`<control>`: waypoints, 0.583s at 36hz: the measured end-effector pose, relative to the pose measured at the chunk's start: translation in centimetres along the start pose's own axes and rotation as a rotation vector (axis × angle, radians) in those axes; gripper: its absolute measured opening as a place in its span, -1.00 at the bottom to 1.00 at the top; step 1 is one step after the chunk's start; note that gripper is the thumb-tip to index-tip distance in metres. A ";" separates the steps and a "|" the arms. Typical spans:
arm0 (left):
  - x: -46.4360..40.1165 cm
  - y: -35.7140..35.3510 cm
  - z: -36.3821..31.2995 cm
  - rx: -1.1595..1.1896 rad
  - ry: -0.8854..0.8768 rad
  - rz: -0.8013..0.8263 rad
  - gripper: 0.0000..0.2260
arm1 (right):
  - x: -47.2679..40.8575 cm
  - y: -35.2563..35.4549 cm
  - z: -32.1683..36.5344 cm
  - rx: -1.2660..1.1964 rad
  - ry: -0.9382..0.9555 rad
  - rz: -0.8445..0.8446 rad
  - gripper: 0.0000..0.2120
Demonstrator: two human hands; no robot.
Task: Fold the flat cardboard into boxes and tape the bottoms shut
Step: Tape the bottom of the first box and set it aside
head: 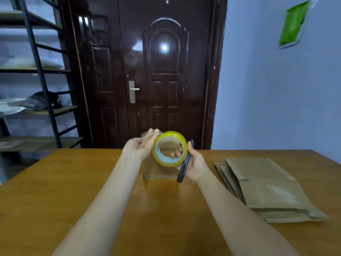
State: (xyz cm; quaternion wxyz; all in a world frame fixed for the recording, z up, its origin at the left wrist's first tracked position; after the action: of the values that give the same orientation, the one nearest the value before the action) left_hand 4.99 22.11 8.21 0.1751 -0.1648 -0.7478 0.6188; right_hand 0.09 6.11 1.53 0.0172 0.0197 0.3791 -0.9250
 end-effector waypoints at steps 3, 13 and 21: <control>0.3 0.1 -0.2 -0.167 -0.061 -0.029 -0.66 | -0.4 -0.1 1.6 0.069 0.013 -0.027 -0.58; -0.8 0.9 -0.9 -0.956 -0.349 -0.099 -0.89 | -1.1 -1.9 6.3 0.670 -0.026 0.112 -0.70; -1.9 1.6 -1.1 -1.214 -0.531 -0.170 -0.79 | -1.4 -4.6 7.4 1.217 0.095 0.090 -0.69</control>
State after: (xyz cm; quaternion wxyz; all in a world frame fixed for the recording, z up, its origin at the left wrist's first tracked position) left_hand 7.27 22.48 6.71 -0.0907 -0.0169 -0.9915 0.0916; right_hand 1.10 4.21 10.11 0.0248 0.0833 -0.2181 -0.9721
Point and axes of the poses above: each hand's wrist, its own x-axis away from the middle knuckle, its own y-axis out of the back of the hand, z = x × y, the point moved 1 cm from there along -x, towards the middle knuckle, and after that the axes turned 8 degrees about z, right-handed, at the moved point
